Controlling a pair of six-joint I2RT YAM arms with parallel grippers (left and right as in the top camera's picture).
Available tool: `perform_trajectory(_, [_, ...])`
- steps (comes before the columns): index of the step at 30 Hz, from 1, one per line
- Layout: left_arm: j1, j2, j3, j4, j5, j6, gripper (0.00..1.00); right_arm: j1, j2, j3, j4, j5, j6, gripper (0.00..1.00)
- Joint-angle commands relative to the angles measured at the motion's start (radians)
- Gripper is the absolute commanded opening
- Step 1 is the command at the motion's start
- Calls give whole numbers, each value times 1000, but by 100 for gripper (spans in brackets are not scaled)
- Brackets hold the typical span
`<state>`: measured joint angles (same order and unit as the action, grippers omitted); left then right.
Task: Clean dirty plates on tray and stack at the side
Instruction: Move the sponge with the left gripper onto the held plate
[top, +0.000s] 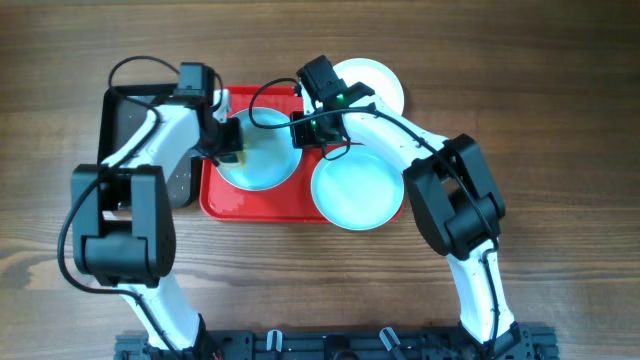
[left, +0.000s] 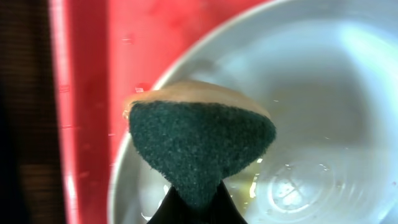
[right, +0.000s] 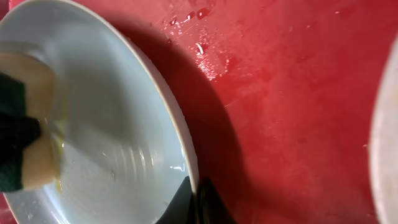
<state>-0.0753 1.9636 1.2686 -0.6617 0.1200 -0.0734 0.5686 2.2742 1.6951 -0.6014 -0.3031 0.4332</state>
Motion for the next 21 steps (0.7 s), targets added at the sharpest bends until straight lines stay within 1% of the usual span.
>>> perform_trajectory(1, [-84, 34, -12, 1, 1, -13, 4, -2, 26, -2, 6, -25, -16, 4])
perform_trajectory(4, [-136, 44, -12, 1, 2, -19, 4, -2, 26, -2, 6, -25, -16, 4])
perform_trajectory(7, [-165, 63, -12, 1, 11, -54, 4, -2, 26, -2, 6, -25, -23, 4])
perform_trajectory(10, [-174, 77, -12, 0, 137, -58, 4, -2, 26, -2, 6, -30, -31, 4])
perform_trajectory(11, [-171, 77, -12, 0, 219, -58, 4, -2, 26, -2, 6, -36, -34, 4])
perform_trajectory(16, [-152, 77, -12, 1, 379, -58, 4, -2, 26, -2, 6, -37, -33, 4])
perform_trajectory(19, [-136, 77, -12, 18, 421, -60, 4, -2, 26, -2, 6, -48, -32, 5])
perform_trajectory(21, [-125, 79, -12, 43, 386, -88, 4, -2, 26, -2, 6, -51, -29, 5])
